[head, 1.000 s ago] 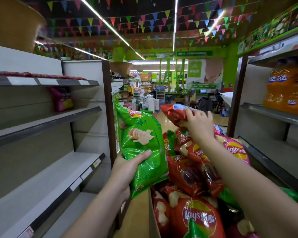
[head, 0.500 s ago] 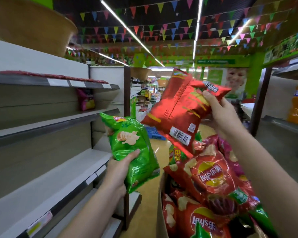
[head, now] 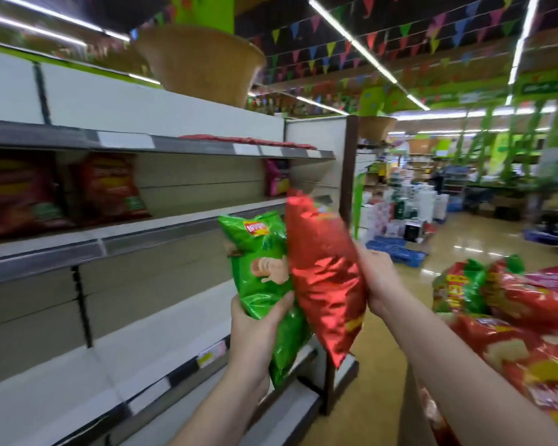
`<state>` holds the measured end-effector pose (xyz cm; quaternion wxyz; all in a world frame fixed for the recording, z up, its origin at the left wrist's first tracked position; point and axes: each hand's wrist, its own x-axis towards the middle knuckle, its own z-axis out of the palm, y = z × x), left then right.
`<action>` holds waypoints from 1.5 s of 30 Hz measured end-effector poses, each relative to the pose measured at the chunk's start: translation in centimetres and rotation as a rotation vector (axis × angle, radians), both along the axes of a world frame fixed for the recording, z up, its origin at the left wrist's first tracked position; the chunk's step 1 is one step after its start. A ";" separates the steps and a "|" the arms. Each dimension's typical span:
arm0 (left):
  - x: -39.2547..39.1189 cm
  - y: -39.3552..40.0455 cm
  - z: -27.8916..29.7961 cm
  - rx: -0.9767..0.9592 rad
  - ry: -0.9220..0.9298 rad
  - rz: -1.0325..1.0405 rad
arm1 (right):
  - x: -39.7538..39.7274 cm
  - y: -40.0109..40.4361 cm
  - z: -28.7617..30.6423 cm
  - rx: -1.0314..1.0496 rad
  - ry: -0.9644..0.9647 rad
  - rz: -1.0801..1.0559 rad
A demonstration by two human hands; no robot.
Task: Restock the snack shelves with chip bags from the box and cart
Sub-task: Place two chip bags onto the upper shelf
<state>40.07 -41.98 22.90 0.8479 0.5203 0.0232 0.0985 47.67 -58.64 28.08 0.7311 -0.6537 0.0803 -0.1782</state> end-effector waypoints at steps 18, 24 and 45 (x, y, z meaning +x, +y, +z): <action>-8.2 18.1 -2.5 -0.207 0.047 0.702 | -15.5 27.9 -2.3 -0.918 -0.300 0.222; -14.8 25.1 -2.1 -0.108 0.101 0.773 | -18.5 32.1 -0.8 -0.523 -0.263 0.488; -33.0 40.4 0.0 0.164 0.096 0.667 | -27.4 39.9 -2.8 -0.135 0.066 1.143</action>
